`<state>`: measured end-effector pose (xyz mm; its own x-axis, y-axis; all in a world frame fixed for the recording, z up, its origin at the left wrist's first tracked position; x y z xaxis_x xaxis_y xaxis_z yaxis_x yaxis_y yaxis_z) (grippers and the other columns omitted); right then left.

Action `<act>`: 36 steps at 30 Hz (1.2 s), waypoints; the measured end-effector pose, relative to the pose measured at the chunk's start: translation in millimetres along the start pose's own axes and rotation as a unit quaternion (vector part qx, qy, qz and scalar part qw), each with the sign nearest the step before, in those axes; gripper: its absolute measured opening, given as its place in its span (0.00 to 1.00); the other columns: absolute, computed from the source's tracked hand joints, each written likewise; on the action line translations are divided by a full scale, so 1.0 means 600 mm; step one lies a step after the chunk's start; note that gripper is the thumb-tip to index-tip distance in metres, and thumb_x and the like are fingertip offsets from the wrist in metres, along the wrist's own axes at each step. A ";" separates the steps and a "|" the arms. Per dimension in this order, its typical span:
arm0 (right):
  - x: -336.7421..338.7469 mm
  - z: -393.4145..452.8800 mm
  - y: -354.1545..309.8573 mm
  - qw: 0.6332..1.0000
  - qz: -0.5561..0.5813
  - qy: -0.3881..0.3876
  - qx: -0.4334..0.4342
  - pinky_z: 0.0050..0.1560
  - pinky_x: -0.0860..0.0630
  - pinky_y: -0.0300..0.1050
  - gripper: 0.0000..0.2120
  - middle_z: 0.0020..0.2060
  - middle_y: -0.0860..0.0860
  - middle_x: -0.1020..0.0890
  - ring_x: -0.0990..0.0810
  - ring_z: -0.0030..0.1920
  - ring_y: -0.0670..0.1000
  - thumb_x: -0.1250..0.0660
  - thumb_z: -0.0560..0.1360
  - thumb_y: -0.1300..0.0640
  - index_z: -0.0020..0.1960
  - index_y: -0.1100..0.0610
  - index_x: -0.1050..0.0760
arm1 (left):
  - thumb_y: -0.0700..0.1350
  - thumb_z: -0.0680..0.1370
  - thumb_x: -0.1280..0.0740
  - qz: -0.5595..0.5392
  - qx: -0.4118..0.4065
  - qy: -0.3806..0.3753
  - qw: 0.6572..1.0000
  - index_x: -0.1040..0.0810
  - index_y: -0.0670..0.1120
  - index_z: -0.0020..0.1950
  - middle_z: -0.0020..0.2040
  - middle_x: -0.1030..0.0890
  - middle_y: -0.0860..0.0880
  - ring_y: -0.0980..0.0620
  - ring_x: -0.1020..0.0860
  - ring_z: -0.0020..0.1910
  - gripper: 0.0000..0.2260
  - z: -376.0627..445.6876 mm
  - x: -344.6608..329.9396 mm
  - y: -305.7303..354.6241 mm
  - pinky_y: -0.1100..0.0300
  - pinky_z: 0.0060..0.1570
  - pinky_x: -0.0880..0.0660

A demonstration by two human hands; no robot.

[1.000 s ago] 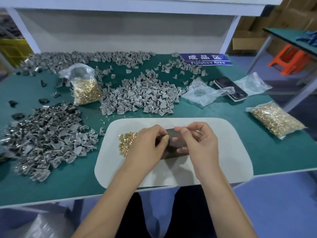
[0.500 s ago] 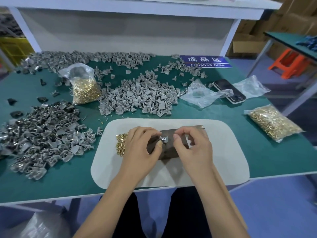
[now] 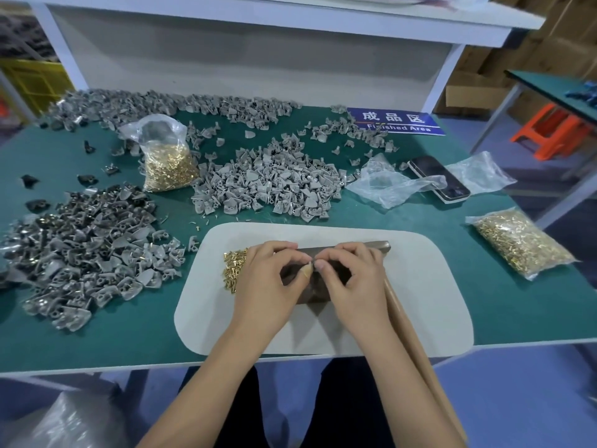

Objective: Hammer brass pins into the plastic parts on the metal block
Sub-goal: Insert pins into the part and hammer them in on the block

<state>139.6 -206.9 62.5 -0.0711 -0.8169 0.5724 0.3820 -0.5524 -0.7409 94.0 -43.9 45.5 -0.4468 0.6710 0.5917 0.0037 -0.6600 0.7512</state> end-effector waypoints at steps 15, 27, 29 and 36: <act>-0.004 0.017 -0.025 0.985 -0.149 -0.083 -0.030 0.61 0.34 0.50 0.04 0.48 0.43 0.27 0.30 0.61 0.53 0.29 0.77 0.51 0.48 0.43 0.16 | 0.52 0.74 0.26 0.013 0.031 0.006 0.999 0.16 0.61 0.48 0.55 0.22 0.65 0.61 0.29 0.58 0.05 -0.006 0.003 -0.002 0.61 0.55 0.30; -0.018 0.031 -0.063 0.939 -0.305 -0.152 0.043 0.58 0.37 0.51 0.07 0.50 0.45 0.24 0.30 0.60 0.53 0.34 0.80 0.49 0.51 0.43 0.17 | 0.52 0.76 0.27 0.126 0.008 -0.015 0.992 0.16 0.59 0.51 0.56 0.19 0.61 0.54 0.27 0.58 0.05 0.003 0.015 0.021 0.57 0.50 0.34; -0.012 0.029 -0.046 0.958 -0.250 -0.143 0.015 0.60 0.35 0.52 0.06 0.48 0.44 0.25 0.30 0.59 0.53 0.33 0.79 0.50 0.50 0.43 0.17 | 0.54 0.76 0.28 0.134 0.004 -0.011 0.991 0.17 0.60 0.51 0.54 0.20 0.61 0.54 0.27 0.57 0.05 0.001 0.015 0.024 0.57 0.50 0.34; -0.007 0.011 -0.019 0.994 -0.086 -0.063 -0.028 0.59 0.31 0.51 0.06 0.44 0.49 0.18 0.25 0.51 0.56 0.29 0.76 0.55 0.47 0.45 0.15 | 0.55 0.76 0.28 0.150 -0.015 -0.001 0.989 0.16 0.60 0.50 0.53 0.18 0.60 0.53 0.23 0.55 0.04 0.003 0.020 0.035 0.56 0.49 0.28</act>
<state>141.5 -196.3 71.1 -0.0139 -0.6837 0.7296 0.3219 -0.6939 -0.6442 90.1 -49.1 68.8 -0.4288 0.4437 0.7869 0.1087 -0.8394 0.5325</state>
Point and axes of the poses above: each hand's wrist, its own z-axis towards the middle knuckle, its own x-axis out of the back of the hand, y = z × x, the point moved 9 cm from there along z, towards the middle knuckle
